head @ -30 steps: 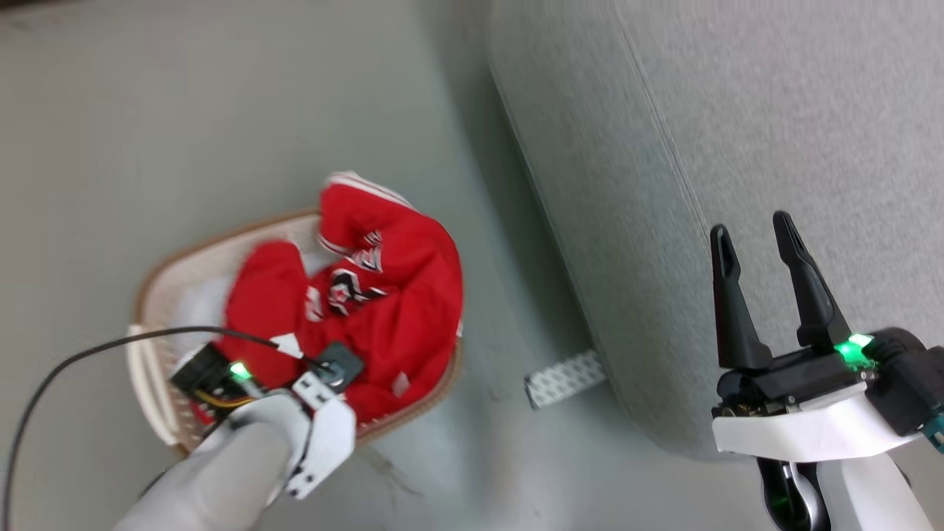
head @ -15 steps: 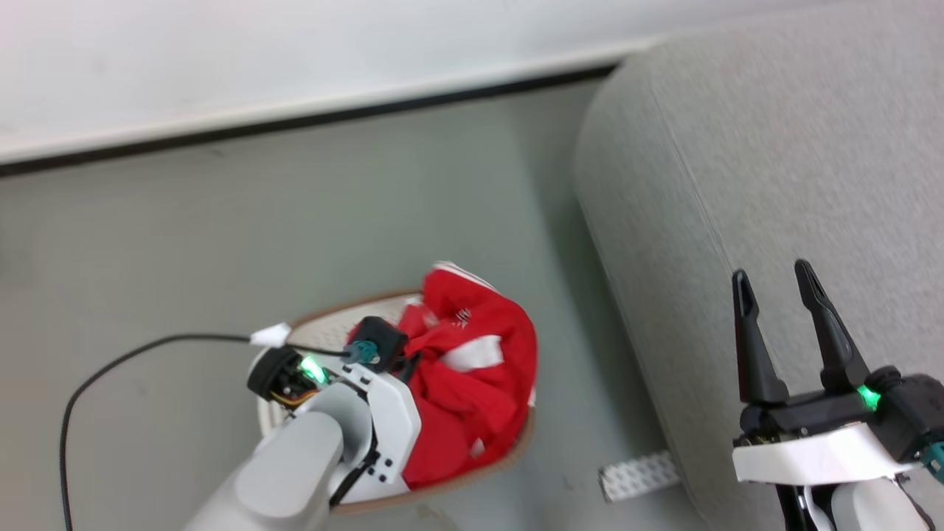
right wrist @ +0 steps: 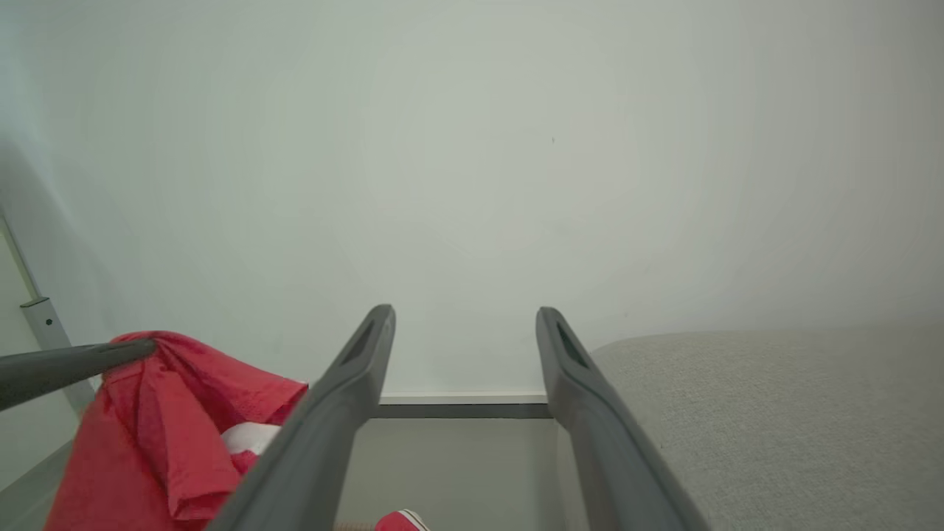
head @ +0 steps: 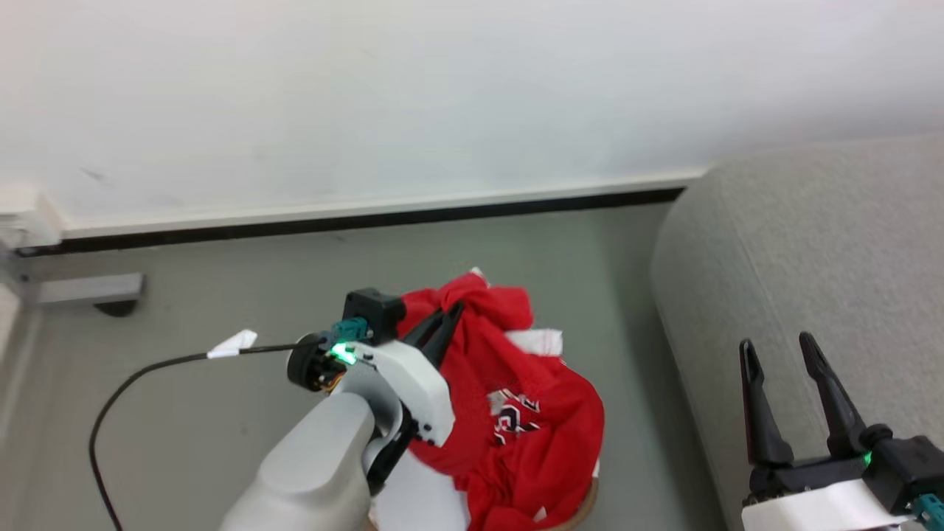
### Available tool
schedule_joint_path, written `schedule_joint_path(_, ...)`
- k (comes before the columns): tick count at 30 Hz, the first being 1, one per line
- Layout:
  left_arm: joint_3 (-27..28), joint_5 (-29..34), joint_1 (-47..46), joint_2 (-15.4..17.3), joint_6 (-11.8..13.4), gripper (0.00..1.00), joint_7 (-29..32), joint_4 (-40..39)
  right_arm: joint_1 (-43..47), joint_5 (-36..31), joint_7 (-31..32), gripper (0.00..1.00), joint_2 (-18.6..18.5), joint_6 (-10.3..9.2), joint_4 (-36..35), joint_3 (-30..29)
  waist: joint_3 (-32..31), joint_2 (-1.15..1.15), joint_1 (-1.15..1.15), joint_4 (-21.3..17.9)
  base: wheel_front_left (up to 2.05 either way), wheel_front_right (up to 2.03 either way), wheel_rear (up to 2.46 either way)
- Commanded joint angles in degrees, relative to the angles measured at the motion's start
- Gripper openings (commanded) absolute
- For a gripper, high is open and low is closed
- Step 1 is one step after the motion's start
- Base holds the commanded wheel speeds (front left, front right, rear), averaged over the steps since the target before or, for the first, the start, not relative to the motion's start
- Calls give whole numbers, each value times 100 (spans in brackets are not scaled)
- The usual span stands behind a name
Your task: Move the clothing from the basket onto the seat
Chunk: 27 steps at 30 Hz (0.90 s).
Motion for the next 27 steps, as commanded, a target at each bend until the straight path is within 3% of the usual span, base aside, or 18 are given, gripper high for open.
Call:
schedule_joint_path(1, 41, -144, -54, -27, -28, 0, -65, -80, 114, -39, 5, 100, -20, -12, 32, -10, -263, 0, 2, 269, 0, 0, 0)
schedule_joint_path(12, 168, -1039, -252, -89, -41, 0, -67, -1198, 364, -50, 5, 100, -21, -12, 14, 86, -564, 0, 2, 642, 0, 0, 0)
schedule_joint_path(17, 155, -1088, -273, 37, -26, 0, 101, -1819, 396, -65, 5, 100, -19, -12, -11, 154, -626, 0, 2, 721, 0, 0, 0)
schedule_joint_path(27, 167, -1176, 43, 266, 274, 0, 464, -2837, 287, -82, 5, 100, -84, -12, -57, 354, -642, 0, 2, 734, 0, 0, 0)
